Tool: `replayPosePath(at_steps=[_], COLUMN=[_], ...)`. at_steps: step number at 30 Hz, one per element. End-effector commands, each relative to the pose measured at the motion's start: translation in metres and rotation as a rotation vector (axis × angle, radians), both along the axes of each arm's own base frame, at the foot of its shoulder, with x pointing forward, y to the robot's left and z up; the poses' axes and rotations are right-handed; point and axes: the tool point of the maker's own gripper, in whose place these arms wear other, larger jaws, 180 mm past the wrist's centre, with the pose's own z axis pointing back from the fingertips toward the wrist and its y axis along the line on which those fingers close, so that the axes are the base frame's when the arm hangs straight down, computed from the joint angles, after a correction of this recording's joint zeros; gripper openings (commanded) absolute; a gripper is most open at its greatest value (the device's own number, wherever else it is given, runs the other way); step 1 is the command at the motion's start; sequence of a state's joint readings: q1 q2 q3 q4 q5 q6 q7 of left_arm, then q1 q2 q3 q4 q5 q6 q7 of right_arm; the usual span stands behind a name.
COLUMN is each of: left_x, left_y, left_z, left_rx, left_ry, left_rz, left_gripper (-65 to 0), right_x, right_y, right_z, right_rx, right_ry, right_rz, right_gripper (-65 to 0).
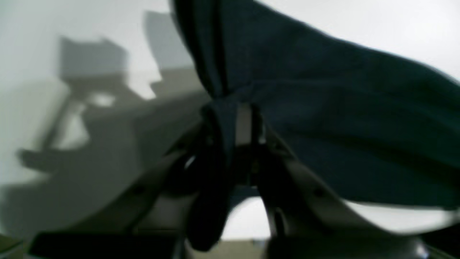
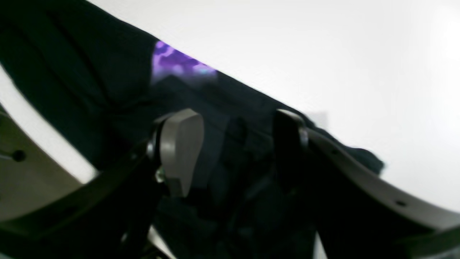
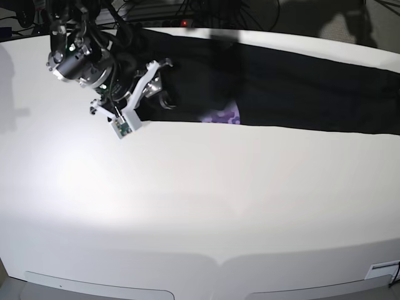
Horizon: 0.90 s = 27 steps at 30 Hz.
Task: Fold the T-shirt properly
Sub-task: 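Release the hem and press the folded strip flat with both grippers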
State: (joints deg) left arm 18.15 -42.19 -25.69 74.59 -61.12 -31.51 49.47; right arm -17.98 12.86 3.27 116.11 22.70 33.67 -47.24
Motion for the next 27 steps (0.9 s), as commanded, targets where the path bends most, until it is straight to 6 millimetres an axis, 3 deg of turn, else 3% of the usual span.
replayPosePath(at_steps=[1, 10, 16, 21, 27], left_x=[0.009, -0.01, -0.02, -0.027, -0.014], left_y=[-0.007, -0.138, -0.191, -0.24, -0.258], left_z=[0.018, 0.053, 0.071, 0.045, 0.02], left_rx=[-0.028, -0.305, -0.429, -0.407, -0.29], left_ry=[-0.042, -0.227, -0.329, -0.276, -0.213], left_rz=[-0.031, -0.153, -0.138, -0.241, -0.244], left_gripper=[-65.0, -65.0, -65.0, -65.0, -65.0], right_x=[0.009, 0.023, 0.023, 0.023, 0.022], right_y=[0.0, -0.006, -0.006, -0.007, -0.007], right_z=[0.012, 0.019, 0.019, 0.018, 0.017], right_rx=[0.012, -0.005, -0.005, -0.009, -0.011], right_ry=[-0.049, -0.081, -0.081, -0.073, -0.07], right_rz=[-0.009, -0.045, -0.046, -0.048, -0.048], right_gripper=[-29.9, -29.9, -29.9, -29.9, -29.9])
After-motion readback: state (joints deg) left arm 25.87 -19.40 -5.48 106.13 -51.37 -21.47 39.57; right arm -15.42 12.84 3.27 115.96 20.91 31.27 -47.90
